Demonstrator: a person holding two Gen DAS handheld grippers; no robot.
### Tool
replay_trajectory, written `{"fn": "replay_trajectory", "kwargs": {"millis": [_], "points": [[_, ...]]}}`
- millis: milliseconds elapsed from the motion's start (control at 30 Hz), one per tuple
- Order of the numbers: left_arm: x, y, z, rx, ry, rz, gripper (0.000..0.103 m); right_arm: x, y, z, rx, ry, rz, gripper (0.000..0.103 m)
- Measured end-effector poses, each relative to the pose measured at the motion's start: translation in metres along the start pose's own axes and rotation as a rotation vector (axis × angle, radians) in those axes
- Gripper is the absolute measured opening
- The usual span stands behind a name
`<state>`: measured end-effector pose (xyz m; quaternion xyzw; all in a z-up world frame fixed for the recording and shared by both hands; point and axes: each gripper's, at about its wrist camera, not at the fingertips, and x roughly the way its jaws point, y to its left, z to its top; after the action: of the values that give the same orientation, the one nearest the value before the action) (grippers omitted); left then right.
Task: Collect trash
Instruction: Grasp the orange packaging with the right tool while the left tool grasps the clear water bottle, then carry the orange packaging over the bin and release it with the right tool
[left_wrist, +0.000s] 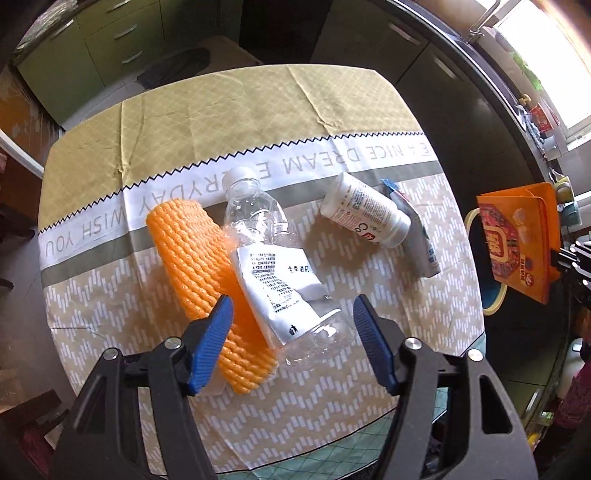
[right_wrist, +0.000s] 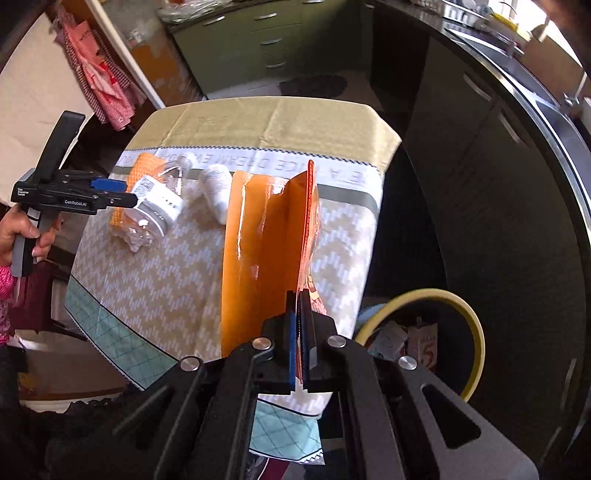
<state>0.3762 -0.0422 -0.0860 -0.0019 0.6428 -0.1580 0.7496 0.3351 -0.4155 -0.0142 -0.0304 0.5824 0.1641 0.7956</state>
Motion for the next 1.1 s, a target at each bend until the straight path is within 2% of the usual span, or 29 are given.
{"fn": "replay_trajectory", "kwargs": {"millis": [167,233,333,433,600,933,967,1033,1100], "points": [[0.021,0.008,0.009,-0.079,0.061,-0.031,0.058,-0.001,-0.048,-0.026,0.083,-0.007,-0.002,0.003],[0.027,0.01,0.012,-0.107,0.065,-0.049,0.053,0.002,-0.063,-0.035,0.105,-0.007,-0.005,0.003],[0.036,0.01,0.019,-0.125,0.073,-0.068,0.039,0.007,-0.082,-0.044,0.134,0.0,-0.009,0.003],[0.045,0.006,0.023,-0.126,0.089,-0.067,0.035,0.014,-0.099,-0.052,0.163,0.007,-0.018,0.003],[0.056,-0.004,0.027,-0.098,0.091,-0.032,0.025,0.03,-0.129,-0.063,0.217,0.025,-0.065,0.003],[0.032,-0.042,0.011,0.058,0.051,-0.02,0.024,0.059,-0.186,-0.096,0.297,0.065,-0.148,0.003],[0.029,-0.046,0.008,0.069,0.049,-0.02,0.024,0.062,-0.188,-0.098,0.295,0.071,-0.159,0.005],[0.021,-0.055,0.001,0.097,0.044,-0.02,0.024,0.067,-0.188,-0.103,0.285,0.09,-0.164,0.026],[0.013,-0.064,-0.007,0.123,0.042,-0.021,0.024,0.064,-0.186,-0.107,0.275,0.081,-0.159,0.031]]}}
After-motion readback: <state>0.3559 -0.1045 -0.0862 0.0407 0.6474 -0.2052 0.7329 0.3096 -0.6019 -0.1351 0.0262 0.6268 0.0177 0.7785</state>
